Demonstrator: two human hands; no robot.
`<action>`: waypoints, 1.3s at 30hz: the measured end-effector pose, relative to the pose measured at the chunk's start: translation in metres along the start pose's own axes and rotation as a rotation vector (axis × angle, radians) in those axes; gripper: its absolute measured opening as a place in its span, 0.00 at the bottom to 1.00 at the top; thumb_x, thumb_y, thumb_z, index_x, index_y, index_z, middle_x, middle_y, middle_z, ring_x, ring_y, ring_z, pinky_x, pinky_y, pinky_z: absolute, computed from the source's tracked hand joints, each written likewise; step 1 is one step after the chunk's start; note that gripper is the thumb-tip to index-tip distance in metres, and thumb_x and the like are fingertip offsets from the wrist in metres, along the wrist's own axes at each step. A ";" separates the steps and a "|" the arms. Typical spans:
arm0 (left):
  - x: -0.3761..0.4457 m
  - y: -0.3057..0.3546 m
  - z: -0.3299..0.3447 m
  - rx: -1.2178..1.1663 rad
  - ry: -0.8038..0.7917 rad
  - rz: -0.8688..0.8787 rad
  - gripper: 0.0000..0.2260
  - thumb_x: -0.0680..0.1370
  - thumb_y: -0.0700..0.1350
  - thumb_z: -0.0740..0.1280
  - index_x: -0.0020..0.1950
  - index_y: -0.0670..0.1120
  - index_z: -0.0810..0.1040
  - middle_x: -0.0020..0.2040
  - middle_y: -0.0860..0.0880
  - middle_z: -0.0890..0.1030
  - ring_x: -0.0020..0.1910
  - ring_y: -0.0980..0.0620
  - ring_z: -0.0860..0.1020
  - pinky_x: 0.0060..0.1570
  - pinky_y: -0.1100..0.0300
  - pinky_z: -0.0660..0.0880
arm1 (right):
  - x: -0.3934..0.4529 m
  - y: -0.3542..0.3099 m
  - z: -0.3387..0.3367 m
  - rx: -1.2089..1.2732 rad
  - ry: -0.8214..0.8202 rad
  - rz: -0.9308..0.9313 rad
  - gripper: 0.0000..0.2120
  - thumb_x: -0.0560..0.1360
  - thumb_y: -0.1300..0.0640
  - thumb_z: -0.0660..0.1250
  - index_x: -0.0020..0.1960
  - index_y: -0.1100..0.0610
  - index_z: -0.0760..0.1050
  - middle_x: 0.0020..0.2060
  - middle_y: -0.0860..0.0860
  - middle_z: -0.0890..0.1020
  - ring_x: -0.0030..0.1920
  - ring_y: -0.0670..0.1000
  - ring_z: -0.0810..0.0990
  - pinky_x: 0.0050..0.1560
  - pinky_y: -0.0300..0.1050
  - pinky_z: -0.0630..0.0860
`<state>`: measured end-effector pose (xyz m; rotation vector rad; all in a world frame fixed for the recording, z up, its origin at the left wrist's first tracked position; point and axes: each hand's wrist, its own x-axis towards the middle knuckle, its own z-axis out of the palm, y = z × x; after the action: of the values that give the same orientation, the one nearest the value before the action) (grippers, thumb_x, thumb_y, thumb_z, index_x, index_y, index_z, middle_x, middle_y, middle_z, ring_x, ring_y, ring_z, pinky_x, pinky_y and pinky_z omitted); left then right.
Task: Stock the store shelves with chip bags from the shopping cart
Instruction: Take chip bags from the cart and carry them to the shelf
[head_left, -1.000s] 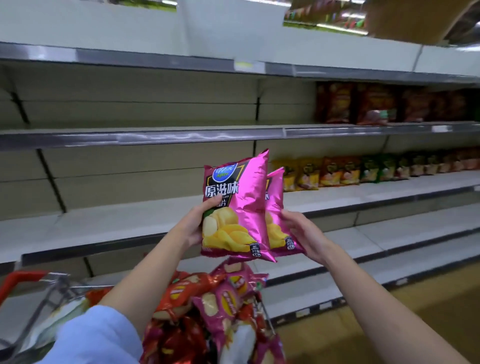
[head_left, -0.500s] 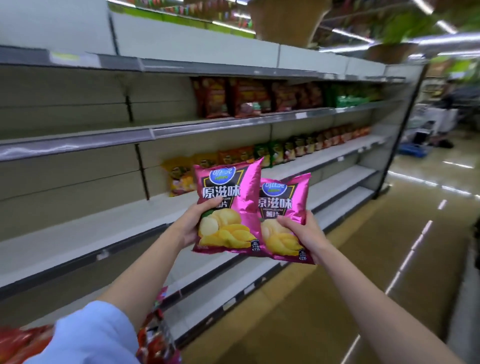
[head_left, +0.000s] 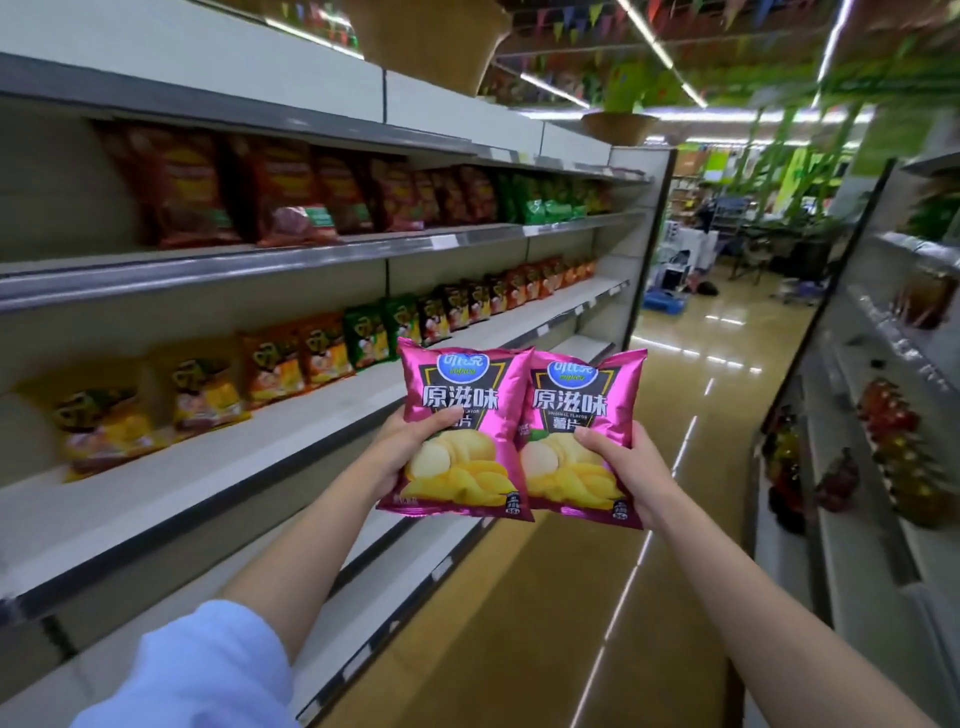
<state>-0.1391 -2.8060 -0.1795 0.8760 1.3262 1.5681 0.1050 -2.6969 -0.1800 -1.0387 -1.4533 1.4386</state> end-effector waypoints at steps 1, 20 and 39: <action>0.018 0.001 0.007 0.003 -0.013 0.006 0.35 0.58 0.55 0.82 0.61 0.46 0.77 0.51 0.46 0.85 0.49 0.44 0.84 0.55 0.48 0.78 | 0.016 -0.004 -0.006 -0.001 0.011 -0.005 0.24 0.67 0.56 0.77 0.59 0.57 0.71 0.52 0.57 0.83 0.50 0.57 0.84 0.55 0.58 0.79; 0.327 -0.036 0.157 0.045 -0.093 -0.033 0.27 0.61 0.53 0.77 0.57 0.47 0.78 0.49 0.46 0.85 0.48 0.45 0.84 0.52 0.48 0.79 | 0.313 0.035 -0.145 0.075 0.086 0.028 0.26 0.67 0.55 0.77 0.62 0.57 0.72 0.52 0.57 0.83 0.50 0.57 0.84 0.54 0.59 0.80; 0.658 -0.015 0.327 0.045 -0.128 0.056 0.24 0.66 0.50 0.76 0.60 0.48 0.76 0.50 0.46 0.85 0.48 0.45 0.84 0.51 0.50 0.80 | 0.646 -0.009 -0.286 0.064 0.128 -0.054 0.23 0.69 0.57 0.76 0.61 0.58 0.73 0.50 0.53 0.83 0.46 0.49 0.82 0.41 0.40 0.77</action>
<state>-0.0785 -2.0745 -0.1499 1.0322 1.2590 1.5038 0.1686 -1.9937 -0.1670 -1.0249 -1.3260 1.3463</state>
